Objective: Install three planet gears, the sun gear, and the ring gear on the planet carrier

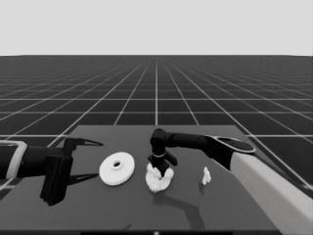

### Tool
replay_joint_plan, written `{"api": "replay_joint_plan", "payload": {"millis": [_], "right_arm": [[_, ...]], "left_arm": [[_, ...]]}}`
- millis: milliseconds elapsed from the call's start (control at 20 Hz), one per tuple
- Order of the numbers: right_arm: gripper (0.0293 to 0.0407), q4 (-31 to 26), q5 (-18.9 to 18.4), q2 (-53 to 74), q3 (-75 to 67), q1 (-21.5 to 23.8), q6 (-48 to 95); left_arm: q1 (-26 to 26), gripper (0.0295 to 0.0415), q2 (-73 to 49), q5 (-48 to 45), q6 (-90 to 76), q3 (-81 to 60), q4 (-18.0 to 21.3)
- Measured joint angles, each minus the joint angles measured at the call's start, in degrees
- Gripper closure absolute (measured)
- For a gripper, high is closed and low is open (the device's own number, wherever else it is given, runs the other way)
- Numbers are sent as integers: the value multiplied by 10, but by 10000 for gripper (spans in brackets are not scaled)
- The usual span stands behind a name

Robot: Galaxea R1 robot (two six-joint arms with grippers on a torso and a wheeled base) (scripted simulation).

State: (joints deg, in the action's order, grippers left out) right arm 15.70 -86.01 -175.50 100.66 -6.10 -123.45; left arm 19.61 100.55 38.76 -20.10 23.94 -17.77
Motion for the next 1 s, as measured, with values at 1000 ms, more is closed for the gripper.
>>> {"api": "replay_joint_plan", "payload": {"millis": [1000], "right_arm": [[361,0,0,0,0,0,-118]], "left_arm": [[0,326,0,0,0,0,0]]}}
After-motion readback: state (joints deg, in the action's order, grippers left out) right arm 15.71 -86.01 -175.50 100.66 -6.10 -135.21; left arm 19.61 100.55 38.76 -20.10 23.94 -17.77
